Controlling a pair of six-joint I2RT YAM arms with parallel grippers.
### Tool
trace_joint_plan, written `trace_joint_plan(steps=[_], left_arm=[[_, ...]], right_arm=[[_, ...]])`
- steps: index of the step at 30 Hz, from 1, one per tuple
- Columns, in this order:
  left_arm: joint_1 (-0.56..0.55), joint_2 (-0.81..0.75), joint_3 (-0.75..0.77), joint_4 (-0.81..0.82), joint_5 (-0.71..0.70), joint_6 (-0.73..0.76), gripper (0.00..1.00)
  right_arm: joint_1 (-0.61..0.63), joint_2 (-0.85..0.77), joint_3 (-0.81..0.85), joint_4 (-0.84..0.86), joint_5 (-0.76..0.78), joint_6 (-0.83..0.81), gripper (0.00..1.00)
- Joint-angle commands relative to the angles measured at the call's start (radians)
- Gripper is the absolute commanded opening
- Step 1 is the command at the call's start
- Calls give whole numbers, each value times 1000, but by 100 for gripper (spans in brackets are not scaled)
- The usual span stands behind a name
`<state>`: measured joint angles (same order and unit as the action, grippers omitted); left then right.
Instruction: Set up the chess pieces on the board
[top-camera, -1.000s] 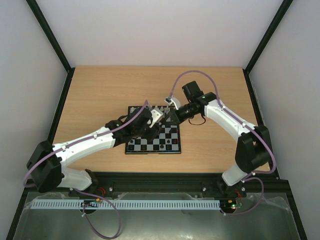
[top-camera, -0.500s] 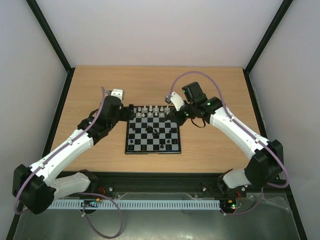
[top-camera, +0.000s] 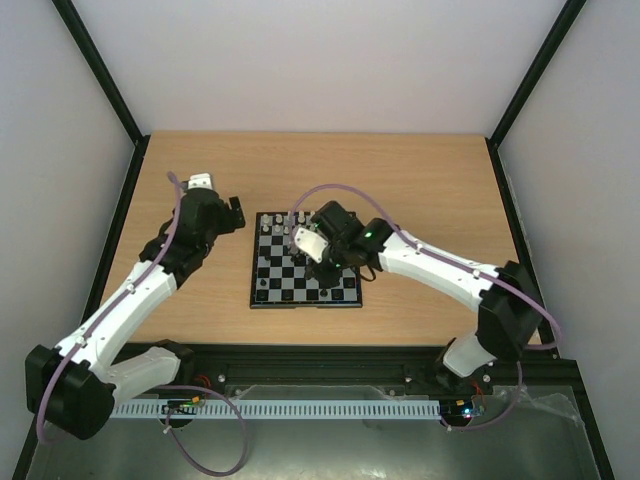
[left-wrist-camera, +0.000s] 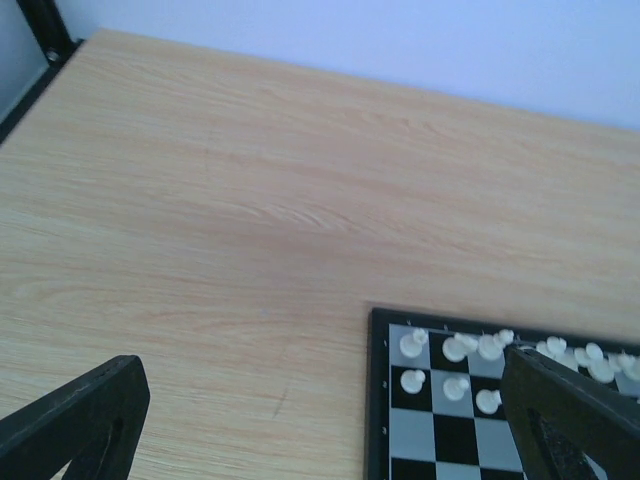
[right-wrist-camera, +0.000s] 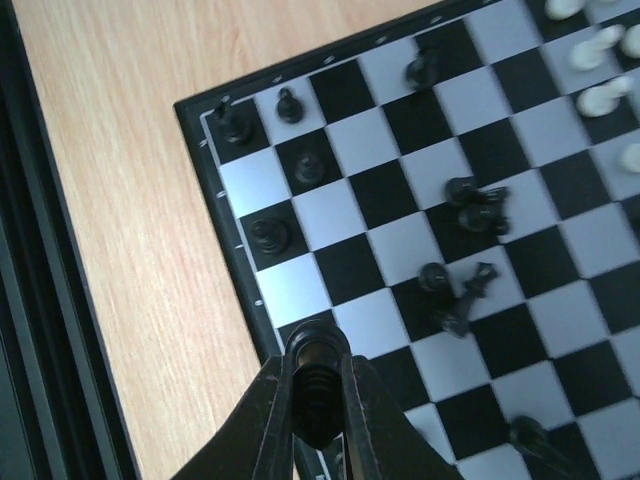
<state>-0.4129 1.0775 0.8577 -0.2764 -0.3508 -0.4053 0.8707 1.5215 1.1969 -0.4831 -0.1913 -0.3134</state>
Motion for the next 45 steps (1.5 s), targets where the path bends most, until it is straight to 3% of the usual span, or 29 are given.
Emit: trace_joint_plan(steps=[1, 12, 35, 41, 45], left_arm=[[19, -52, -9, 10, -46, -34, 99], [19, -57, -10, 1, -63, -15, 99], [19, -48, -12, 2, -48, -3, 99], [19, -44, -11, 2, -43, 0, 99], [19, -39, -14, 3, -38, 4, 99]], right_arm=[[50, 73, 8, -10, 27, -32, 12], [77, 248, 90, -29, 10, -17, 13], [114, 328, 104, -35, 86, -18, 16], [114, 335, 105, -39, 82, -15, 22], [114, 330, 111, -45, 78, -8, 33]])
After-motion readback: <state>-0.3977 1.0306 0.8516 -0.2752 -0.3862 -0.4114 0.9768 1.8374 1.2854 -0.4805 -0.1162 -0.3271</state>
